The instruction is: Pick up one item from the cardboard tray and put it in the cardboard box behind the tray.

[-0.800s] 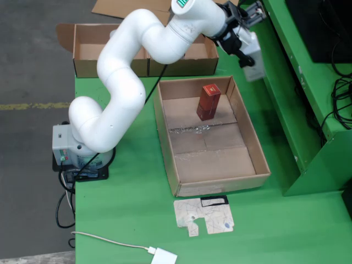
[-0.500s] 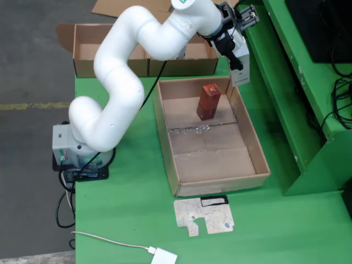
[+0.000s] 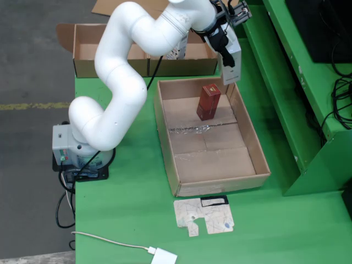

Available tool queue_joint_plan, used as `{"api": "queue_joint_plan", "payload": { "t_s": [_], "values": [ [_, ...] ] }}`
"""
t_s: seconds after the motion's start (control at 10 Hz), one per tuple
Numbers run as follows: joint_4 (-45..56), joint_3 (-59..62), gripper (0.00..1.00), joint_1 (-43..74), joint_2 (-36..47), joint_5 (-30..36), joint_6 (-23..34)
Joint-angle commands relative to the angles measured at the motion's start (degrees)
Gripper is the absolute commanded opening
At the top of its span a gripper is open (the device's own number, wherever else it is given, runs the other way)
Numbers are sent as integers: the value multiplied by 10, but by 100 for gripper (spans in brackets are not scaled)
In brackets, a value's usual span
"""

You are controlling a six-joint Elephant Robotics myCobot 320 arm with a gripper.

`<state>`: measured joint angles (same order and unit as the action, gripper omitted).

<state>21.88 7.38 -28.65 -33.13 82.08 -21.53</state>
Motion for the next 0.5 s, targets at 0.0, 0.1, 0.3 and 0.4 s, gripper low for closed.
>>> {"api": "queue_joint_plan", "payload": {
  "t_s": [0.0,0.1,0.3,0.4],
  "values": [
    [396,218,0,-37,38,-5,14],
    [273,22,0,-63,111,-7,24],
    [177,-74,0,-105,143,-24,34],
    [177,-74,0,-105,143,-24,34]
  ]
}}
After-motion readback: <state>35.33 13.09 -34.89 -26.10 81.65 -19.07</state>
